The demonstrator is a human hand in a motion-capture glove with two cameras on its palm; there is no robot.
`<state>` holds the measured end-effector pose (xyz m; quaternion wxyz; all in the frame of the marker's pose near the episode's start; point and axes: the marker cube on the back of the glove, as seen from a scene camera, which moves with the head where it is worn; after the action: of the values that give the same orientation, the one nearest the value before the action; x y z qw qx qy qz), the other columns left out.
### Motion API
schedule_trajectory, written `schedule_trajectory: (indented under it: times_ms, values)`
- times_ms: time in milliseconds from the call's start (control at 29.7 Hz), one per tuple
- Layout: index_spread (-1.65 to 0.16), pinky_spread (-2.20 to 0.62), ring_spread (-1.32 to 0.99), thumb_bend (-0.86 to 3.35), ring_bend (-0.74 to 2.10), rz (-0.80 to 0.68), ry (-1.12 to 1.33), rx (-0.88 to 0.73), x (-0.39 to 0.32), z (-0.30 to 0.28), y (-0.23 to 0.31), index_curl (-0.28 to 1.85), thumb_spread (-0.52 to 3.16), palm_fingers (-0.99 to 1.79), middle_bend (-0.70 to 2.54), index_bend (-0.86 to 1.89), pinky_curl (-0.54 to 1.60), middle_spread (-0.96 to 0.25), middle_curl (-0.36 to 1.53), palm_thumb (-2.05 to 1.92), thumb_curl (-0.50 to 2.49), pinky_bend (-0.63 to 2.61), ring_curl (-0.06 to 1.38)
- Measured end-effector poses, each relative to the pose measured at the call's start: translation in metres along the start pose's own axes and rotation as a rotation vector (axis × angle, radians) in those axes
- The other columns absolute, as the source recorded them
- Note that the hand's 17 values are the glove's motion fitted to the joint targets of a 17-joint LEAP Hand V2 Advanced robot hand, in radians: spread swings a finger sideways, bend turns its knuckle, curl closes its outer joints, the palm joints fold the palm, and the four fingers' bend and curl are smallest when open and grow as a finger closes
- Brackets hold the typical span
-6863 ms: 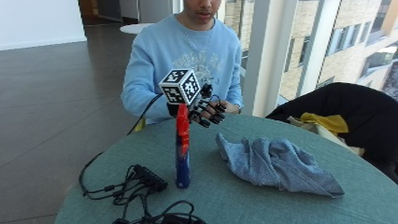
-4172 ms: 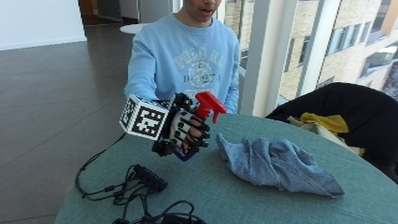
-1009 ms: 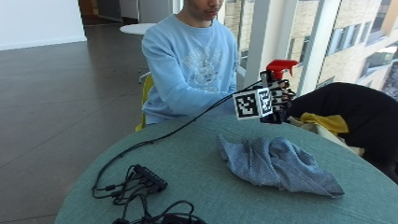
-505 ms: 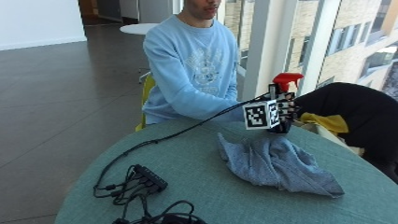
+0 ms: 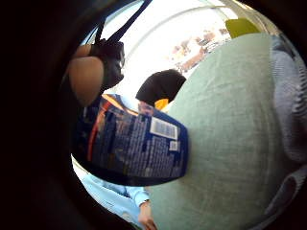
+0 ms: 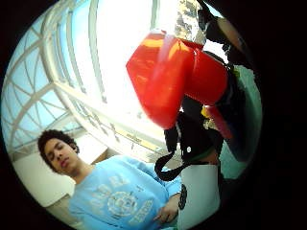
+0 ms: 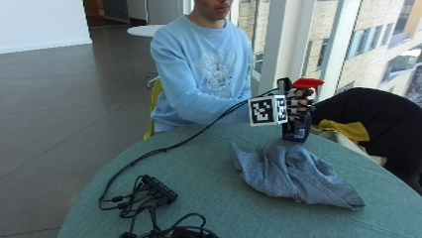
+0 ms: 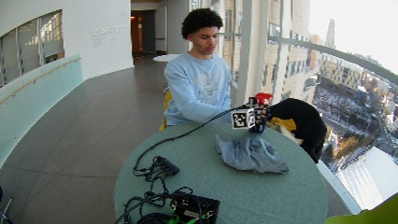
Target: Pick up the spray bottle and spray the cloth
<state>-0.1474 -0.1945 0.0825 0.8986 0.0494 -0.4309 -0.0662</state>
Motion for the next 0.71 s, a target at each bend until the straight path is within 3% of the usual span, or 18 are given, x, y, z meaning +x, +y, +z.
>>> schedule_trajectory:
  times_ms: [303, 706]
  values:
    - [-0.3, 0.16, -0.06, -0.03, 0.34, 0.001, 0.441, -0.031, -0.042, -0.095, 0.065, 0.32, 1.07, 0.8, 0.29, 0.13, 0.35, -0.09, 0.47, 0.7, 0.47, 0.22, 0.36]
    - [-0.31, 0.17, -0.05, -0.02, 0.29, 0.114, 0.826, -0.005, -0.045, -0.175, 0.184, 0.32, 1.1, 0.81, 0.25, 0.15, 0.34, -0.08, 0.45, 0.69, 0.42, 0.19, 0.35]
